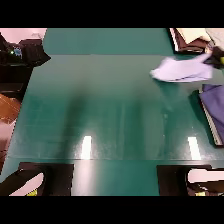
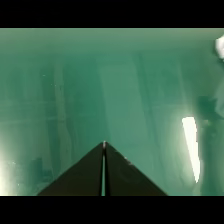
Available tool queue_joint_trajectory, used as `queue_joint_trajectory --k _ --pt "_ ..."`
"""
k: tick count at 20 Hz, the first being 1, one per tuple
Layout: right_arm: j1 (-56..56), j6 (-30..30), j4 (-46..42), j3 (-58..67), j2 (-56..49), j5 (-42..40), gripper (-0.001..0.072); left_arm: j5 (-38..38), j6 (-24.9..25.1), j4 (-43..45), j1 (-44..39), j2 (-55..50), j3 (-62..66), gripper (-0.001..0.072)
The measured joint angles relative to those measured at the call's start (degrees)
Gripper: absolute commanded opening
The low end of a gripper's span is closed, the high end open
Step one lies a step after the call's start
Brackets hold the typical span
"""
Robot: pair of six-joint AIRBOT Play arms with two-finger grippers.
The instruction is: Fold the shirts.
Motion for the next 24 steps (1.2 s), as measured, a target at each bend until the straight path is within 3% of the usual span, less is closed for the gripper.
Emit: queue_joint_trajectory --k 5,11,16,24 --pt "-10.67 0.83 -1.07 -0.48 2.43 -1.6 0.0017 1.38 0.0 -0.35 0.0 0.0 -0.52 0.0021" --pt "-13.44 1.03 -1.33 5.46 2.95 -3.8 0.0017 1.64 0.0 -0.39 0.0 0.0 -0.61 0.0021" --pt "-15.21 1.86 -2.25 13.29 4.24 -0.24 0.0017 1.46 0.0 -0.42 0.0 0.0 -0.61 0.0021" --pt "-21.0 2.29 -13.73 -0.63 15.8 6.71 0.0019 0.44 1.7 -0.39 0.0 0.0 -0.61 0.0021"
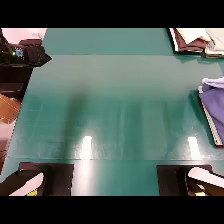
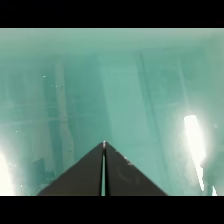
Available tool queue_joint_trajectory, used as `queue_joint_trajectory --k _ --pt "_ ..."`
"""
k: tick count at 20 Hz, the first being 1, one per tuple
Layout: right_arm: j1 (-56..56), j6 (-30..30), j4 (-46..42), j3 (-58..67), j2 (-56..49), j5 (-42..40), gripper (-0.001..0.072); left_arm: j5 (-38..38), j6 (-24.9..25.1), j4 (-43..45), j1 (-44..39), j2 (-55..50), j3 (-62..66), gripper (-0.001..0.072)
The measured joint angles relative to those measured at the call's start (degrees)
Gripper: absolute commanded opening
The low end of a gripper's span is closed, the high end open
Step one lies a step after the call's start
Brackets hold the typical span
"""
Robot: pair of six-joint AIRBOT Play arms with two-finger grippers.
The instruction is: Fold the shirts.
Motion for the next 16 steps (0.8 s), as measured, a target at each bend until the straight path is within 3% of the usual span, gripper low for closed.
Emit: queue_joint_trajectory --k 4,5,8,9,13,16 --pt "-6.71 0.02 -4.5 -13.6 6.34 2.84 0.0028 -0.24 0.94 0.02 0.0 0.0 0.0 0.0022" --pt "-8.72 0.04 -5.51 -17.35 7.76 3.06 0.0105 -0.26 0.98 0.0 0.0 0.0 0.0 0.0022" --pt "-13.97 0.02 -7.28 -26.75 10.84 3.3 0.0578 -0.35 1.22 0.0 0.0 0.0 0.0 0.0022" --pt "-15.37 0.0 -7.43 -29.38 11.43 3.08 0.0628 -0.37 1.27 0.02 0.0 0.0 0.0 0.0022" --pt "-17.27 -0.22 -6.05 -32.65 12.66 2.27 0.0627 -0.31 1.38 0.0 0.0 0.0 0.0 0.0022" --pt "-11.61 -0.66 -1.01 -29.16 12.92 1.51 0.0627 -0.24 1.38 0.0 0.0 0.0 0.0 0.0022"
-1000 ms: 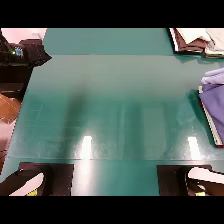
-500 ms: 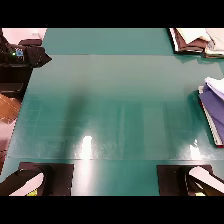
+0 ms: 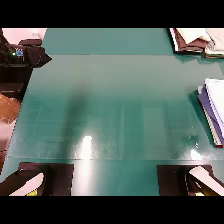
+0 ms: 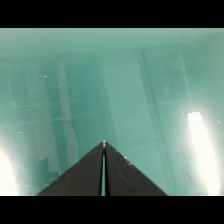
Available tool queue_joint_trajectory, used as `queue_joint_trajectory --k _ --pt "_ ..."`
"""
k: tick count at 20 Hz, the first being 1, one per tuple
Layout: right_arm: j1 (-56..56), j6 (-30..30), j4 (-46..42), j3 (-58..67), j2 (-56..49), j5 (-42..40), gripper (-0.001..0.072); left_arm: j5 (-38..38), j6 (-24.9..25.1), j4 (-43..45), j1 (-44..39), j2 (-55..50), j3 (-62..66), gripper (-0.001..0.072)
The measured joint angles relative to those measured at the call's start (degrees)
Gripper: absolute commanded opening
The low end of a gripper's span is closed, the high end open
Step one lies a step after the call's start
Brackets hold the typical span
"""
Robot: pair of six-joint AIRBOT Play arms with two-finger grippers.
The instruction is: Fold the shirts.
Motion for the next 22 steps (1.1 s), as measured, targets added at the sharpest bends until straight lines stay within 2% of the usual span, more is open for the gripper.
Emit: queue_joint_trajectory --k 5,8,9,11,12,16,22 --pt "21.59 -0.26 6.51 7.72 0.11 -3.89 0.0621 0.11 0.0 0.11 0.0 0.0 0.0 0.0022" --pt "35.85 -0.37 7.69 10.14 0.11 -7.8 0.0513 0.24 0.0 0.52 0.0 0.0 0.0 0.0022" --pt "40.17 -0.39 7.89 10.58 0.11 -9.25 0.0419 0.35 -0.02 0.57 0.0 0.0 0.0 0.0022" --pt "47.15 -0.42 8.09 11.1 0.11 -11.56 0.0078 0.96 -0.02 0.66 0.0 0.0 0.0 0.0022" --pt "49.99 -0.39 8.2 11.28 0.11 -12.57 0.0019 1.18 -0.02 0.66 0.0 0.0 0.0 0.0022" --pt "56.3 -0.52 8.28 11.58 0.11 -14.82 0.0019 1.86 -0.02 0.66 0.0 0.0 0.0 0.0023" --pt "58.6 -0.59 8.35 11.65 0.13 -15.69 0.0019 2.05 -0.04 0.68 0.0 0.0 0.0 0.0022"
